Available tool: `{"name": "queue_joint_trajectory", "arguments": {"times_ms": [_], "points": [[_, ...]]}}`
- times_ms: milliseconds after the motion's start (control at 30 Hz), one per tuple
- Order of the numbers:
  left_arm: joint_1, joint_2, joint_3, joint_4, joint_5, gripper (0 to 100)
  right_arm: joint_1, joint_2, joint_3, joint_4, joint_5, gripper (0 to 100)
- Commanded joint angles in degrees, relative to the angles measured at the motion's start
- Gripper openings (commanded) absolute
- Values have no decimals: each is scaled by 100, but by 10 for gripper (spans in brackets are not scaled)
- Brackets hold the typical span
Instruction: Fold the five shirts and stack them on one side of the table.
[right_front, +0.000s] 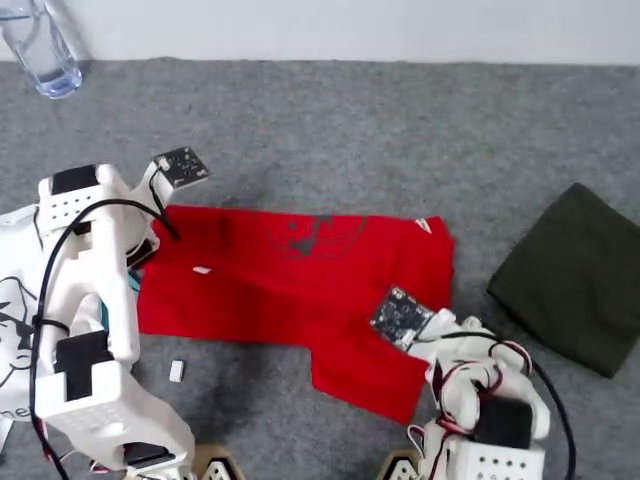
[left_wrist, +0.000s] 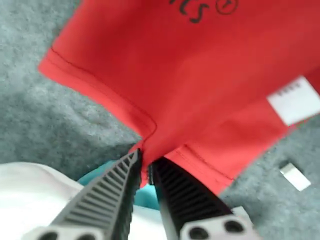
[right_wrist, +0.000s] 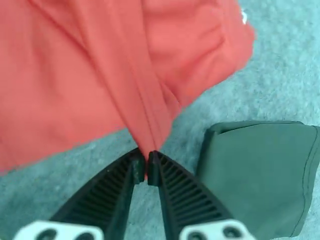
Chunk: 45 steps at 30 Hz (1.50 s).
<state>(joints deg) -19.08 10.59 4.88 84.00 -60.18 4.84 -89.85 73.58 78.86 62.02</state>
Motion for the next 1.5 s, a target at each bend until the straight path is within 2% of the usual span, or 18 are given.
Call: {"name": "queue_joint_trajectory", "arguments": {"times_ms": [0,167,233,333,400,567,700,767,900,967,1133,1333,1467], "points": [[-176,-97,13,62,-255,14,-22,-409,-26,312,141,8],[-422,-97,-4,132,-475,44,-426,-716,-18,681,88,21],[-519,-123,-40,264,-466,90,-426,-796,-35,699,-97,95],[-712,-440,-75,308,-457,125,-356,-963,-62,681,-580,258],[-809,-730,-66,308,-448,137,-347,-1103,-62,681,-615,323],[-879,-1459,-84,237,299,187,-374,-1385,-123,664,-615,299],[-738,-1952,-57,79,1222,183,-330,-1376,-422,409,-633,280],[-545,-2154,-57,264,1653,145,-330,-1376,-475,242,-633,228],[26,-2382,-48,791,2057,5,-330,-1367,-466,75,-633,106],[281,-2418,110,853,2488,14,-321,-1367,-466,84,-633,100],[835,-2409,1103,185,3473,13,66,-1367,-484,31,-826,101],[1459,-2409,2949,-1055,3622,13,233,-1367,-484,31,-826,100],[1345,-2400,3591,-1793,3604,13,233,-1367,-492,31,-818,100]]}}
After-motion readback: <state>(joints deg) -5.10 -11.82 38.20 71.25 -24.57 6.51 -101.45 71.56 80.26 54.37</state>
